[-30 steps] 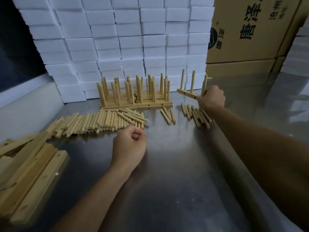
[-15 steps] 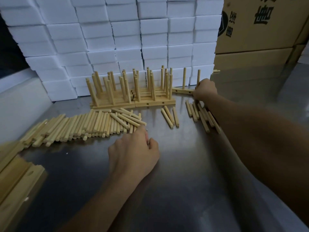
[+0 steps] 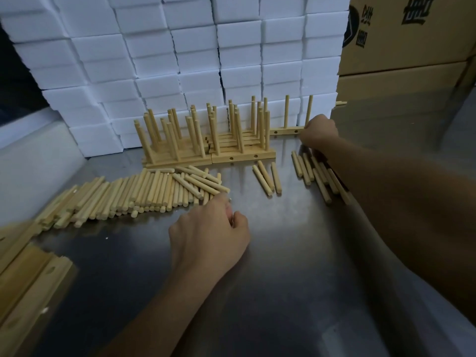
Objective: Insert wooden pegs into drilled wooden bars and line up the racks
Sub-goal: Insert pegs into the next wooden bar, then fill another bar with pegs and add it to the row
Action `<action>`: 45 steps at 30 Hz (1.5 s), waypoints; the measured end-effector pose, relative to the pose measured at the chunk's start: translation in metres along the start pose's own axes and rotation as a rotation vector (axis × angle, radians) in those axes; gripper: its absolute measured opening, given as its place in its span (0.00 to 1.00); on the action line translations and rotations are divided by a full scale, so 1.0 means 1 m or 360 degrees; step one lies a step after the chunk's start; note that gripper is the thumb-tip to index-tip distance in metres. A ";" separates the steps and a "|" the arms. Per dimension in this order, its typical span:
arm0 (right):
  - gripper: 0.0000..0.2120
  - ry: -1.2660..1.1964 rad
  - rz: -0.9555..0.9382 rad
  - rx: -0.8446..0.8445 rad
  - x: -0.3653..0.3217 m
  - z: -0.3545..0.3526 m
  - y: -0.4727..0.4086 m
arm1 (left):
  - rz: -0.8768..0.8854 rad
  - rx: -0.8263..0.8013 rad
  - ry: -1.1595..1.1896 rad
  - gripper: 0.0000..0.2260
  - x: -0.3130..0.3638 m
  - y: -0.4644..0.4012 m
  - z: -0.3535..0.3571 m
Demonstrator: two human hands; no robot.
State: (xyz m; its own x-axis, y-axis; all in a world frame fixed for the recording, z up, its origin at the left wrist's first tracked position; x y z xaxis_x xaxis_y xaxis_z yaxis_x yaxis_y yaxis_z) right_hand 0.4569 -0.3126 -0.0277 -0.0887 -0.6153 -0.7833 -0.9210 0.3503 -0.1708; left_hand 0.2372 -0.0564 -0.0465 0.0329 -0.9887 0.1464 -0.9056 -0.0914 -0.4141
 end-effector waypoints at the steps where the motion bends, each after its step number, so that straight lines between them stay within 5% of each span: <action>1: 0.07 -0.0007 -0.0009 0.0000 -0.001 0.000 0.002 | -0.0016 -0.0002 0.0009 0.11 -0.001 0.000 0.000; 25: 0.13 -0.1130 -0.0186 0.0181 -0.018 -0.045 0.232 | -0.0089 -0.0004 0.0529 0.09 -0.010 0.020 -0.019; 32: 0.11 -0.1104 -0.0171 0.0096 -0.006 -0.045 0.249 | 0.0065 0.0076 0.0234 0.07 -0.025 0.033 -0.038; 38: 0.10 -0.0991 -0.0189 0.0066 -0.005 -0.041 0.245 | 0.0001 -0.0188 0.0287 0.06 -0.045 0.029 -0.036; 45: 0.07 -0.0795 -0.0282 -0.0086 -0.009 -0.035 0.247 | -0.0337 0.0370 -0.0126 0.07 -0.074 0.020 -0.064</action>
State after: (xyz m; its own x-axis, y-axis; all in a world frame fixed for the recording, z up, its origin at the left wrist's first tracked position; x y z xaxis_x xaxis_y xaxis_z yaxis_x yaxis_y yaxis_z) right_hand 0.2164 -0.2454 -0.0416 0.2493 -0.2458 -0.9367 -0.9248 0.2266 -0.3055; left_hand 0.1896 0.0224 -0.0080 0.2514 -0.9501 0.1846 -0.7547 -0.3118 -0.5773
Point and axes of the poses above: each hand's wrist, its own y-axis away from the middle knuckle, its own z-axis out of the palm, x = y × z, the point moved 4 cm from there along -y, towards the middle knuckle, and after that the axes turned 11 degrees about -y, right-handed, at the moved point
